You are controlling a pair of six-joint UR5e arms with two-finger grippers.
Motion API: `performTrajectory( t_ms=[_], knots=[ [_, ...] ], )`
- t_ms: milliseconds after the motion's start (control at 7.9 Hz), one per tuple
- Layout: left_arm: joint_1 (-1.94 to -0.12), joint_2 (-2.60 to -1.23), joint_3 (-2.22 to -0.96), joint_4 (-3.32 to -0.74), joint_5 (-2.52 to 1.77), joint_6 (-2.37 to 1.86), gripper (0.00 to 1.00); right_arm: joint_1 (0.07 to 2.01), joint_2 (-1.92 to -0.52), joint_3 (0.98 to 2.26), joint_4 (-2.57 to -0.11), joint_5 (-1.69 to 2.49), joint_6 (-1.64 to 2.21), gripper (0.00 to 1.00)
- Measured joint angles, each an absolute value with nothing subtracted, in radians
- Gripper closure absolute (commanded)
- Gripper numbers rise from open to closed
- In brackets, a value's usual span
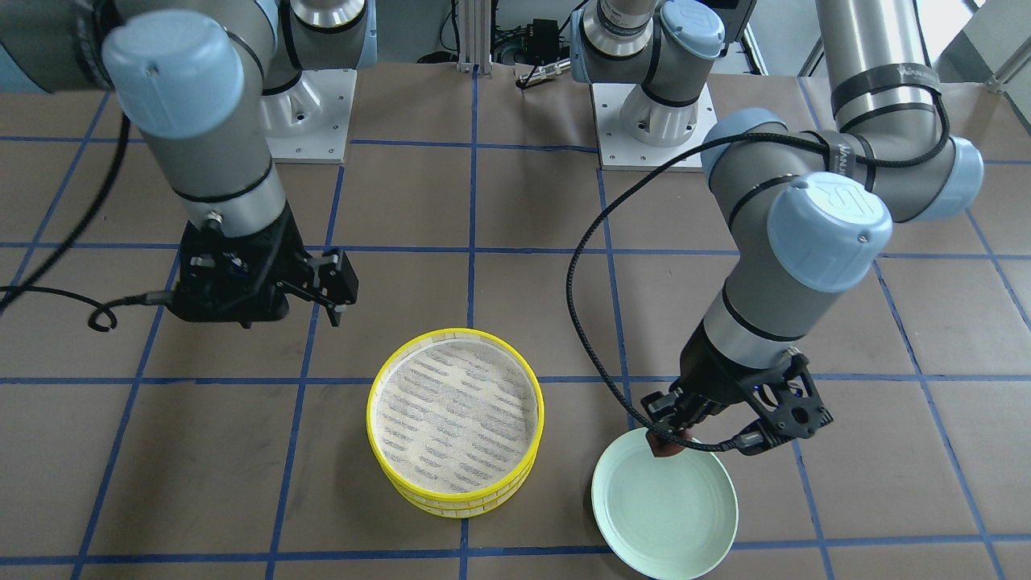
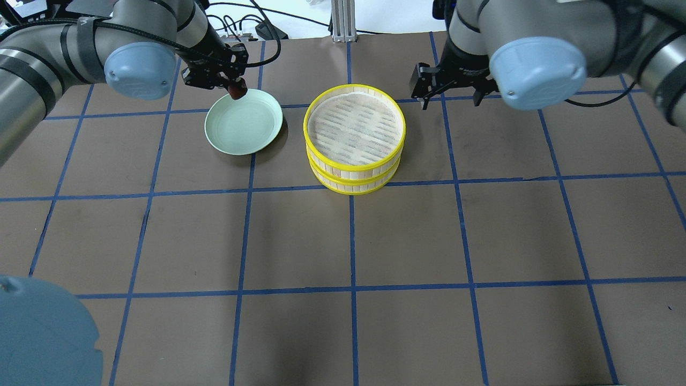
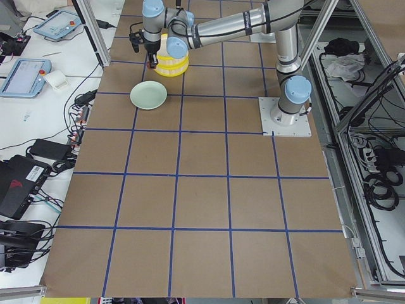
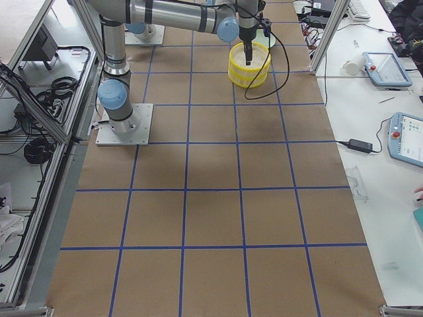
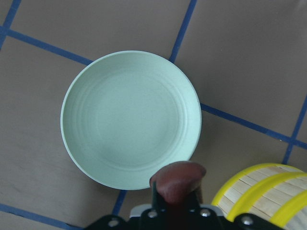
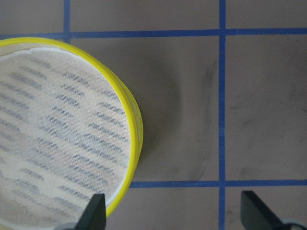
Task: Place buns in different layers of steamer
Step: 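Carry the brown bun into the top tier with the left gripper while the right withdraws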
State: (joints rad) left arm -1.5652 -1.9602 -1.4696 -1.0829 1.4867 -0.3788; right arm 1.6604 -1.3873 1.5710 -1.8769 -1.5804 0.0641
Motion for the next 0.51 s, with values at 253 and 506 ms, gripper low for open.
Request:
performTrajectory(
  t_ms=[253, 506],
  knots=[
    [-1.675, -1.939, -1.471, -1.09, 1.445, -0.525, 0.88, 1.61, -1.516, 1.54, -1.689, -1.578, -0.023, 0.0],
    [-1.757, -1.95, -1.476, -1.081, 1.369, -0.62, 0.69, 1.602, -1.594, 1.519, -1.571, -1.562, -0.052, 0.0]
  ],
)
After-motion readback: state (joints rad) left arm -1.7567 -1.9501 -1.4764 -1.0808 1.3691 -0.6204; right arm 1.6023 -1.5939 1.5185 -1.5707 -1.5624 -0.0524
